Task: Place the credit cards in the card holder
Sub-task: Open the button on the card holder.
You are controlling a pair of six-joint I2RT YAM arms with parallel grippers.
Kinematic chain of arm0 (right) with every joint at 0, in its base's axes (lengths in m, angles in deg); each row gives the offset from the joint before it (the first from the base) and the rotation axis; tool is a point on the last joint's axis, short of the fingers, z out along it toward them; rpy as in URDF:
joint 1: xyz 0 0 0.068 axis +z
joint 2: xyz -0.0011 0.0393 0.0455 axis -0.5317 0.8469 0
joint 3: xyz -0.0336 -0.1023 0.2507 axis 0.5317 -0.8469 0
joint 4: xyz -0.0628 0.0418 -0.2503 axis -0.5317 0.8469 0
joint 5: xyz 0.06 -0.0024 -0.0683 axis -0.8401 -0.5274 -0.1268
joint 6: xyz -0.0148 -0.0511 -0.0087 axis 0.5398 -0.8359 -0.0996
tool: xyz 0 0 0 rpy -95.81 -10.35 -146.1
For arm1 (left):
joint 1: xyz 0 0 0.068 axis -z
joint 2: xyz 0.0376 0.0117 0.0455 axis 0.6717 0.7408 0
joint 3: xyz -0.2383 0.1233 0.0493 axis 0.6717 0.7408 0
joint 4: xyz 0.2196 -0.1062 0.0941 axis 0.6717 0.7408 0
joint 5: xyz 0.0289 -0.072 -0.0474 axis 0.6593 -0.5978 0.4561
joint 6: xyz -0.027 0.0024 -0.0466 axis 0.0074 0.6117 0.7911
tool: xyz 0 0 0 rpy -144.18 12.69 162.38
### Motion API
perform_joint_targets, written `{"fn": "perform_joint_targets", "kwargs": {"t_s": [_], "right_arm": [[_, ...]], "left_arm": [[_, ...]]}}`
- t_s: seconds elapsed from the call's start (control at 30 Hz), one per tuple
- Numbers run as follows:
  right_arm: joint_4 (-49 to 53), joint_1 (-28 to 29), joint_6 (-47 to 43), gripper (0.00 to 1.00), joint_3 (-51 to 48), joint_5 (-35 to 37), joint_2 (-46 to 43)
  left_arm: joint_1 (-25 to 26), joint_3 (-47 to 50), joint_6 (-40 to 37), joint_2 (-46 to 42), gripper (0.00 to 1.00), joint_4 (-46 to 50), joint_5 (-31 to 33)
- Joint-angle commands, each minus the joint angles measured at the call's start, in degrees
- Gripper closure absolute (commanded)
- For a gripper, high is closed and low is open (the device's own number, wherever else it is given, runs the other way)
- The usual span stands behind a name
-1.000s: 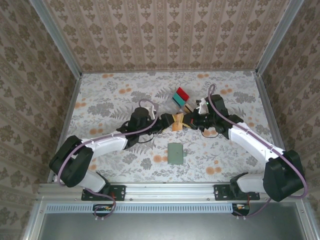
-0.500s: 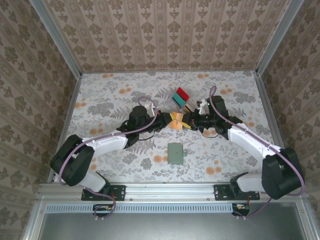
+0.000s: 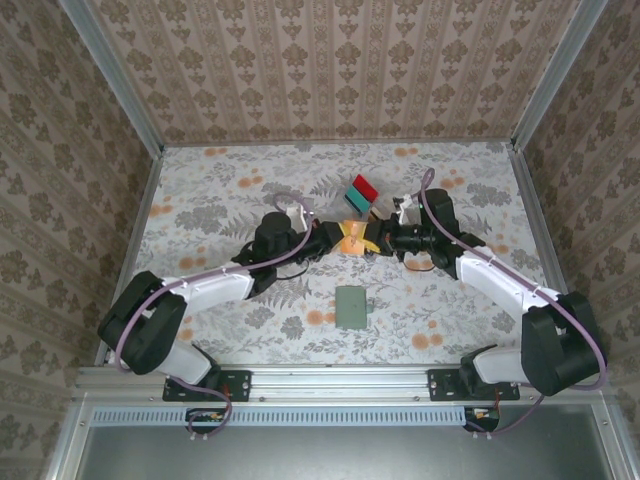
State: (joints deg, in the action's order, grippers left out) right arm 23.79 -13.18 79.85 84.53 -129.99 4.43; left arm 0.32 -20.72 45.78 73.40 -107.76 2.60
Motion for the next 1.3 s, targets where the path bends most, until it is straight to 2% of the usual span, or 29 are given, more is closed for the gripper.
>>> {"fn": "perform_joint_targets", "kwargs": {"t_s": [0.0, 0.03, 0.1, 0.13, 0.2, 0.3, 0.5, 0.7, 0.9, 1.27], "right_arm": [[2.91, 0.39, -2.27, 0.92, -0.4, 0.34, -3.02], [7.98, 0.46, -5.5, 0.93, 0.35, 2.55, -3.8], [20.41, 1.34, -13.21, 0.94, 2.05, 9.56, -5.97], [25.29, 2.15, -16.25, 0.94, 2.26, 13.98, -7.27], [31.26, 4.03, -19.27, 0.94, 1.13, 20.51, -9.67], [34.77, 7.58, -21.16, 0.94, -1.17, 24.55, -11.15], [31.2, 10.68, -18.46, 0.93, -6.21, 25.26, -11.28], [30.76, 10.91, -19.26, 0.93, -8.36, 27.32, -9.14], [34.55, 10.77, -21.65, 0.93, -9.14, 32.63, -8.83], [30.74, 10.15, -21.96, 0.93, -13.87, 33.55, -6.05]], "left_arm": [[0.71, 1.6, -0.79, -2.41, 0.64, 5.52, 1.46], [0.8, 1.65, -1.4, -3.18, 0.53, 8.06, 2.39], [1.45, 1.21, -4.21, -4.93, 0.5, 15.98, 5.31], [2.08, 0.2, -6.41, -5.96, 0.45, 21.94, 7.61], [4.32, -3.03, -11.05, -7.48, 0.37, 37.51, 13.11], [7.83, -5.93, -13.96, -7.71, 0.32, 48.19, 19.5], [12.88, -6.47, -12.12, -5.01, 0.28, 49.39, 23.5], [16.49, -13.2, -13.99, 0.67, 0.25, 56.92, 26.67], [18.58, -18.33, -14.67, 5.28, 0.23, 60.94, 28.26], [20.66, -28.67, -17.47, 14.35, 0.13, 71.64, 29.03]]}}
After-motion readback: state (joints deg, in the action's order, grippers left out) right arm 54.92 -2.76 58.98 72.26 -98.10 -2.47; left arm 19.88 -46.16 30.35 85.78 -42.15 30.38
